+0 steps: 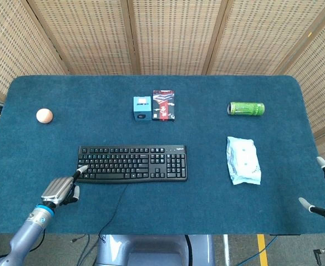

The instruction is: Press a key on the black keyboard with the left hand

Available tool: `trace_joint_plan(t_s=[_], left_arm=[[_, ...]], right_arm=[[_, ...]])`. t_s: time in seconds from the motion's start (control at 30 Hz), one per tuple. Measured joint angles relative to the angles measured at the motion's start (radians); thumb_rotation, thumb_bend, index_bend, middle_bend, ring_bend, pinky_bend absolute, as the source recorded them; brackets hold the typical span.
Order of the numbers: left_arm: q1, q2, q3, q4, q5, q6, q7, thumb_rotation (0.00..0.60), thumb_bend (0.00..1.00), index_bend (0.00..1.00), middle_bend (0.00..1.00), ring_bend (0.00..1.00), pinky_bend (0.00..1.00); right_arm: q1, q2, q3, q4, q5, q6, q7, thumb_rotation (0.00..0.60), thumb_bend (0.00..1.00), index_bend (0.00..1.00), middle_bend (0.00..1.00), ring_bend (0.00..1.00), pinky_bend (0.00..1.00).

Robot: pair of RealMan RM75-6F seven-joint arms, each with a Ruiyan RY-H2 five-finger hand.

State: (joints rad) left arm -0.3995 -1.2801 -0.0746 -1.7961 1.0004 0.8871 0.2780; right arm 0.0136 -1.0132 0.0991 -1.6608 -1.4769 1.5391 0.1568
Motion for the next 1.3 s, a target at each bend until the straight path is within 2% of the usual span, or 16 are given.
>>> trace_joint_plan(t_s=[0.33,0.67,1.3], left_arm=[[-0.029,-0.065,0.010,0.055,0.001,-0.004,-0.022,0.600,0.77,0.00,0.90,0.86,0.74],[-0.031,-0.071,0.043,0.056,0.019,0.014,-0.022,0.600,0.77,0.00,0.90,0.86,0.74],[-0.050,-0.093,0.062,0.088,-0.010,0.004,-0.027,0.600,0.76,0.00,0.90,0.86,0.74]], right_arm=[[0.002,0.003,0.002,0.000,0.006,-0.006,0.005,0.600,0.00,0.00,0.00,0.00,0.00],[0.003,0.004,0.001,-0.003,0.004,-0.006,0.005,0.600,0.00,0.00,0.00,0.00,0.00],[0.004,0.008,0.003,-0.004,0.008,-0.006,0.014,0.600,0.00,0.00,0.00,0.00,0.00]])
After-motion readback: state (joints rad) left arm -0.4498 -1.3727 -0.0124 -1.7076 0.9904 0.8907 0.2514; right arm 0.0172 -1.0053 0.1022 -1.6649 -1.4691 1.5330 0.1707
